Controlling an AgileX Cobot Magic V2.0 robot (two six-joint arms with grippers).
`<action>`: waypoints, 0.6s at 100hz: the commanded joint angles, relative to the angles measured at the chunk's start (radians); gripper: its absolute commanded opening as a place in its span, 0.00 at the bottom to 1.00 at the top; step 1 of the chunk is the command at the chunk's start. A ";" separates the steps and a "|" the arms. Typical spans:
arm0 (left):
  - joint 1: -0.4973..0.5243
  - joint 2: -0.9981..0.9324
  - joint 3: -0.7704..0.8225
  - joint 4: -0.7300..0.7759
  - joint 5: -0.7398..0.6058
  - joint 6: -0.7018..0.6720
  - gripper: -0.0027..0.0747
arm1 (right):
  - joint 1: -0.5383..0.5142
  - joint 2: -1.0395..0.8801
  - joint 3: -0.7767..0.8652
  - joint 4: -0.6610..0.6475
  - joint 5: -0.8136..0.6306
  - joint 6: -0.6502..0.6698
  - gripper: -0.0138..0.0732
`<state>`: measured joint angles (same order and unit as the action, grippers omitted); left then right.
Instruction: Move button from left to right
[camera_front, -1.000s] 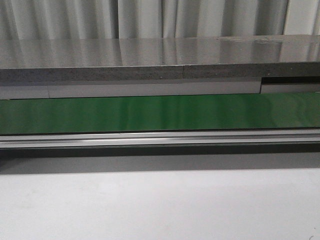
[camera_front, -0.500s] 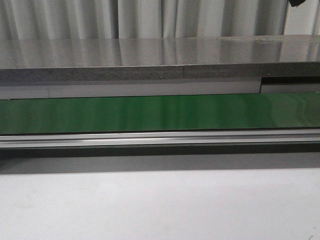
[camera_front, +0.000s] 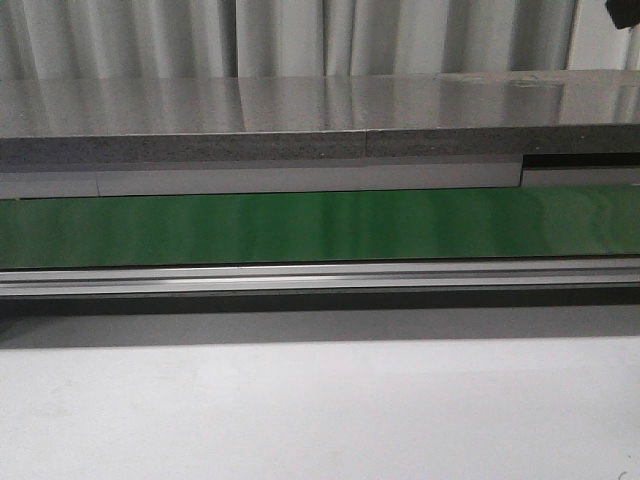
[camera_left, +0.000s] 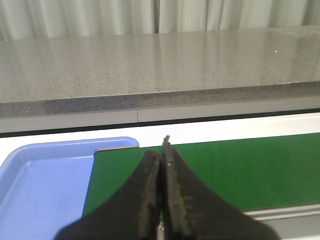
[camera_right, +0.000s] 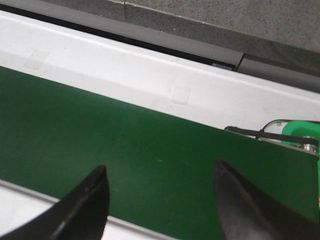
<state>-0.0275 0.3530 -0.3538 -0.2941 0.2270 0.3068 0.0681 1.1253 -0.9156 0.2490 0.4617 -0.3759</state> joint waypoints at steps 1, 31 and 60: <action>-0.008 0.006 -0.028 -0.014 -0.075 0.000 0.01 | -0.001 -0.099 0.041 0.002 -0.069 0.025 0.68; -0.008 0.006 -0.028 -0.014 -0.075 0.000 0.01 | -0.001 -0.361 0.216 0.002 -0.039 0.042 0.68; -0.008 0.006 -0.028 -0.014 -0.075 0.000 0.01 | -0.001 -0.548 0.309 0.002 0.055 0.055 0.68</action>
<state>-0.0275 0.3530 -0.3538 -0.2941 0.2270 0.3068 0.0681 0.6157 -0.5992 0.2486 0.5622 -0.3234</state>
